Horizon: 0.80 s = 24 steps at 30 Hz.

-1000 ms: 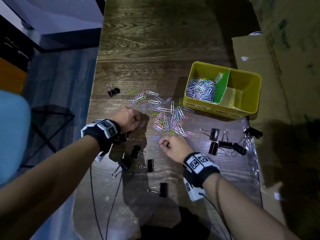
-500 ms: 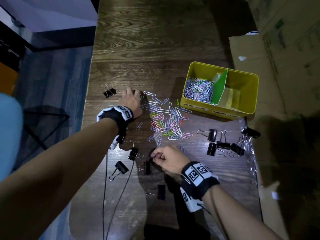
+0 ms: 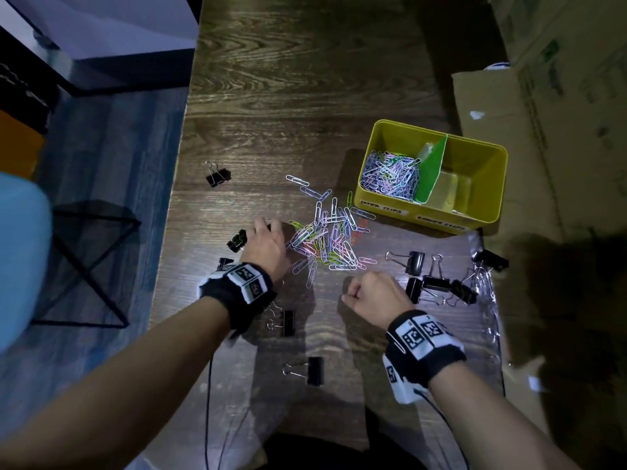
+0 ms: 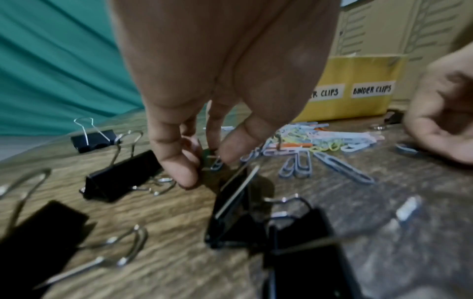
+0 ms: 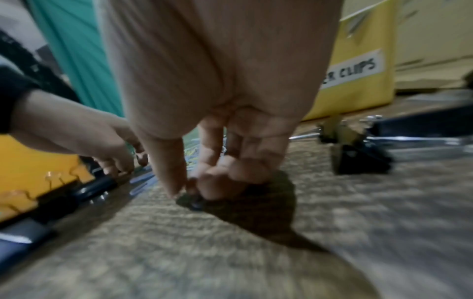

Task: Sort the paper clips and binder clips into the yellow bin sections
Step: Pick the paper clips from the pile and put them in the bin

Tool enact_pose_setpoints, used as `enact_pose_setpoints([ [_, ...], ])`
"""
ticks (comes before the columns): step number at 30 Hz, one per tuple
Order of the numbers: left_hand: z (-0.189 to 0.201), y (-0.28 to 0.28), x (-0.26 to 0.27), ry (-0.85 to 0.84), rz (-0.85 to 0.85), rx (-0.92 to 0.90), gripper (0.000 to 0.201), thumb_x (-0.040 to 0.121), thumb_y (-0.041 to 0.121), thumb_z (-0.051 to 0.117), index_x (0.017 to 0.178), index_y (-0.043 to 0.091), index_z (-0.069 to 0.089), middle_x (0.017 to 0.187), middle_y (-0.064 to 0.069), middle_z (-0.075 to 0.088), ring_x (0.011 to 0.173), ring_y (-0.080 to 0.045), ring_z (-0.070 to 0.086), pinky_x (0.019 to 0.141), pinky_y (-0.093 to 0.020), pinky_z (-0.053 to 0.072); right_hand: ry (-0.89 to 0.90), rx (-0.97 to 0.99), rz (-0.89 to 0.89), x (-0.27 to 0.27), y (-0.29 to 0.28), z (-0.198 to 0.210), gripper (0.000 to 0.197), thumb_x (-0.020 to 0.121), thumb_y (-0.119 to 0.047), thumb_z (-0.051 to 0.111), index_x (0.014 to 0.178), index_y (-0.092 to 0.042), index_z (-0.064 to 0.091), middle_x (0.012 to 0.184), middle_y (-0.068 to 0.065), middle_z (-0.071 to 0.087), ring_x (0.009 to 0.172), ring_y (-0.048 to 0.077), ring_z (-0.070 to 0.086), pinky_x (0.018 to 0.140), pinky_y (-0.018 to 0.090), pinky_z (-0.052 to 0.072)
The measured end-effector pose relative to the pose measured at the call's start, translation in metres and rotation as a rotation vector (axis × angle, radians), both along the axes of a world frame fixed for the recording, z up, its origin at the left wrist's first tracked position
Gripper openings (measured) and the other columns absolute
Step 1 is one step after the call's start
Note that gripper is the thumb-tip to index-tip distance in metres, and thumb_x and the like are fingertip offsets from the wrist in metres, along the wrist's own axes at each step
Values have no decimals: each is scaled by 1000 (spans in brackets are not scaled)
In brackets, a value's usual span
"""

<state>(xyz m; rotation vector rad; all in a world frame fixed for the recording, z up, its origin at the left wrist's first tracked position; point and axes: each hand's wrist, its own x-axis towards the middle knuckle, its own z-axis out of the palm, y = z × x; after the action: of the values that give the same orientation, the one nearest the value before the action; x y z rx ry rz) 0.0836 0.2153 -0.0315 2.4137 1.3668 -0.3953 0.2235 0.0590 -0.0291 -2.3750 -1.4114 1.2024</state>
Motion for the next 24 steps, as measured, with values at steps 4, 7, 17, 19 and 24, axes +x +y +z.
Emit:
enact_pose_setpoints([
  [4, -1, -18, 15, -62, -50, -141, 50, 78, 2, 53, 124, -3, 36, 123, -26, 37, 107, -41, 48, 90, -41, 42, 18, 145, -41, -2, 24, -2, 10, 85, -22, 62, 89, -16, 69, 93, 5, 66, 83, 21, 63, 78, 30, 52],
  [7, 2, -5, 31, -150, -16, -114, 50, 76, 1, 51, 124, 2, 40, 123, -23, 41, 108, -39, 48, 90, -42, 43, -117, 281, -138, 13, 38, -2, 25, 86, -24, 62, 108, -13, 62, 111, 9, 52, 101, 24, 53, 89, 33, 45],
  [17, -19, 70, 64, 94, -270, -160, 60, 96, 31, 36, 148, 24, 6, 157, -10, -7, 144, -28, -3, 115, -53, 9, -352, 204, 7, 18, 43, -19, 67, 89, -47, 50, 141, -7, 33, 145, 14, 30, 135, 30, 23, 109, 46, 26],
  [19, -21, 48, 51, 71, -341, -168, 60, 97, 32, 34, 148, 21, 5, 156, -12, -10, 144, -28, -7, 114, -53, 6, -331, 229, 39, 14, 38, -21, 66, 88, -47, 52, 138, -8, 37, 141, 13, 34, 133, 30, 26, 109, 47, 30],
  [24, -20, 10, 19, -13, -414, -164, 65, 95, 45, 35, 148, 21, 7, 157, -13, 0, 144, -30, 4, 114, -52, 16, -239, 302, 75, 18, 43, -17, 75, 85, -46, 59, 143, -8, 30, 148, 15, 25, 138, 31, 23, 113, 44, 27],
])
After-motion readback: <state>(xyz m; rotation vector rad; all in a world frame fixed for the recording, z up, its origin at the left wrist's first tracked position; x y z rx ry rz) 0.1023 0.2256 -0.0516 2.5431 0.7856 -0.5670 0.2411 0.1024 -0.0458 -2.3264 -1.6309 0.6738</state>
